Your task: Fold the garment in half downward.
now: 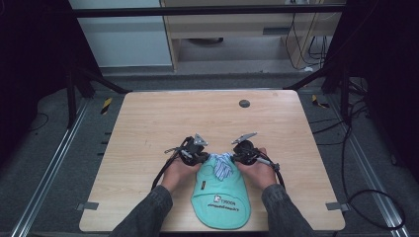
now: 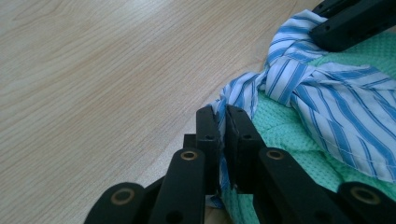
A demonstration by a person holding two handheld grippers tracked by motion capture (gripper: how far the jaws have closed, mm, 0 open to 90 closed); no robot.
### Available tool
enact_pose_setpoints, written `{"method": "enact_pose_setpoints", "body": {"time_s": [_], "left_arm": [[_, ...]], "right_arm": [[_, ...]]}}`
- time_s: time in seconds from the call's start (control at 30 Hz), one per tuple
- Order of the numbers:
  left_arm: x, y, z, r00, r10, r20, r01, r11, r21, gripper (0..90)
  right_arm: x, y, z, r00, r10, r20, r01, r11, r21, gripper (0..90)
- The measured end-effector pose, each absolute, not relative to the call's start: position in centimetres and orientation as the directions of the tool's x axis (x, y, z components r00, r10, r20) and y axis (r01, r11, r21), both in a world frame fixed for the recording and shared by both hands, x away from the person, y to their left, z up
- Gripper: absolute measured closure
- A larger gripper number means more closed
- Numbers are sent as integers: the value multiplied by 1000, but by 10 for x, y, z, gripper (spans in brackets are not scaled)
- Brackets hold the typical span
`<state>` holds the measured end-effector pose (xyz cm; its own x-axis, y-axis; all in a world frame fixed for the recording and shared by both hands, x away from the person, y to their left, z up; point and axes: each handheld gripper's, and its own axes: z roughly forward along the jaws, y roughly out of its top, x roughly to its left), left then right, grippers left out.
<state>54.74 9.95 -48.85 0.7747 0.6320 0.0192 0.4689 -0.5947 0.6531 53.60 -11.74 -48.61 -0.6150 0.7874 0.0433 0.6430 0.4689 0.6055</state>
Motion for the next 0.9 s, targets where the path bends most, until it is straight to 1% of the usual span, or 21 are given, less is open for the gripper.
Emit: {"method": "enact_pose_setpoints", "body": {"time_s": [0.07,0.13,0.33,0.57,0.6,0.9], "left_arm": [[548,100,-488,774,633,11,473,-590,654,857],[549,101,-488,774,633,2,477,-586,655,860],[550,102,-484,776,631,16,472,-598,648,865],[547,106,-467,787,617,30,445,-600,665,866],[547,107,-465,786,617,33,442,-598,668,866],[548,107,-452,791,610,36,425,-591,686,866]], "right_arm": [[536,-117,-486,-613,789,42,643,467,607,840],[535,-117,-486,-627,778,19,622,486,614,842],[533,-117,-481,-627,779,14,603,474,641,845],[526,-120,-469,-631,776,7,576,462,674,844],[525,-120,-466,-638,770,2,559,462,688,844],[519,-124,-455,-642,767,-5,527,445,724,843]]}}
